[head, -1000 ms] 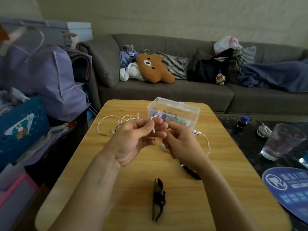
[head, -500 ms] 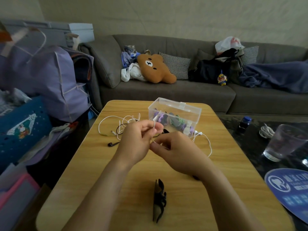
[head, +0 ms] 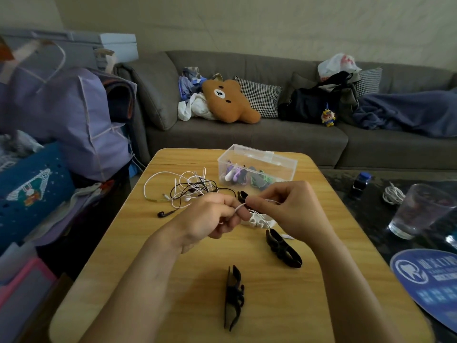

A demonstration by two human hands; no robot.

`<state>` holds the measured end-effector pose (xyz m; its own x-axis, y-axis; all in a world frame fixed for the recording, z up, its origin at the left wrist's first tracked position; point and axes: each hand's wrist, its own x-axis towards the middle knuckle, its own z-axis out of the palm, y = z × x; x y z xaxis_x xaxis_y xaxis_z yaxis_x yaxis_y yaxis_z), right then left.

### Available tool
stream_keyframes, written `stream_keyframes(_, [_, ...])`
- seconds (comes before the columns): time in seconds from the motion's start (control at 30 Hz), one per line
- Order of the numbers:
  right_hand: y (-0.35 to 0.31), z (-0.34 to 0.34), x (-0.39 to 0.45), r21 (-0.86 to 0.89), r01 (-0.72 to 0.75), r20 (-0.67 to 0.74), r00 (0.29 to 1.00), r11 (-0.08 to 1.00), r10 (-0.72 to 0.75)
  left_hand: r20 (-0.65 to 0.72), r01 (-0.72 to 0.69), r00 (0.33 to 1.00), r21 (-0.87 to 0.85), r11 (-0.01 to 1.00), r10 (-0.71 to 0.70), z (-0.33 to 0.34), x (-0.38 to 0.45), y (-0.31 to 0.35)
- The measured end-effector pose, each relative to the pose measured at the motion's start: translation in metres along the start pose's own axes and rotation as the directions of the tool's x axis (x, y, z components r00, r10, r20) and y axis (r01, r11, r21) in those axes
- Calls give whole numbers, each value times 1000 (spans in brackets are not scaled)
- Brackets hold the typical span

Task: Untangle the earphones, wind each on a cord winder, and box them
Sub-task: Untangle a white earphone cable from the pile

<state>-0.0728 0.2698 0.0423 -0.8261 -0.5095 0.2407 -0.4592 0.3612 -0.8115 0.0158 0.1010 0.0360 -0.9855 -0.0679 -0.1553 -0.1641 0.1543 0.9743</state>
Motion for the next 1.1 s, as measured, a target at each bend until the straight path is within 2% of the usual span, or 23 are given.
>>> stream_keyframes(0.07, [3,2,1,2,-7,-9,1000,1000,7,45,8,999,-139,990,-2,-3,-2,1])
stream_keyframes(0.13, [4,5,2,7,-15,-1,1000,1000,15,57,-23,997,-340,940,45,-4,-4,3])
stream_keyframes(0.23, [1,16,2,-39,-28,64,998,999,30,-93,-140,990,-581,802,105,-5,-1,4])
stream_keyframes(0.3, [-2,27,0,-86,-16,117,993,996,26,-169,-204,978,-646,736,123,-6,1,4])
stream_keyframes(0.37, [-7,38,-4,-149,18,174,985,989,8,-214,-239,968,-645,726,130,-6,0,3])
stream_keyframes(0.43, [-9,46,-7,-214,69,229,973,974,-19,-283,-283,949,-557,781,142,-6,0,3])
stream_keyframes(0.53, [-13,46,-9,-260,114,297,954,959,-33,-380,-307,904,-255,917,196,-10,3,0])
stream_keyframes(0.6, [-18,39,-9,-235,151,293,953,960,-78,-379,-249,896,0,969,230,-11,4,-3])
stream_keyframes(0.67, [-21,31,-10,-177,183,222,965,967,-142,-309,-190,915,234,953,258,-11,3,-6])
stream_keyframes(0.7, [-22,27,-9,-131,186,164,973,974,-163,-252,-163,938,284,945,237,-11,2,-7])
stream_keyframes(0.77, [-19,23,-7,-65,176,44,984,982,-173,-160,-111,975,268,957,157,-9,1,-7])
stream_keyframes(0.87, [-11,16,-4,-2,140,-79,987,990,-140,-194,-48,975,277,960,105,-9,0,-5])
stream_keyframes(0.93, [-7,13,-2,41,101,-99,990,994,-97,-195,-75,975,145,987,103,-12,-4,0])
stream_keyframes(1.0, [-4,15,0,44,51,-78,996,998,-47,-147,-160,979,-131,978,140,-18,-10,4])
stream_keyframes(1.07, [-4,22,-1,-12,30,-5,1000,999,-31,-151,-260,965,-412,873,216,-24,-15,10])
stream_keyframes(1.1, [-6,28,-3,-41,37,53,998,999,-34,-196,-314,949,-489,814,249,-27,-16,10])
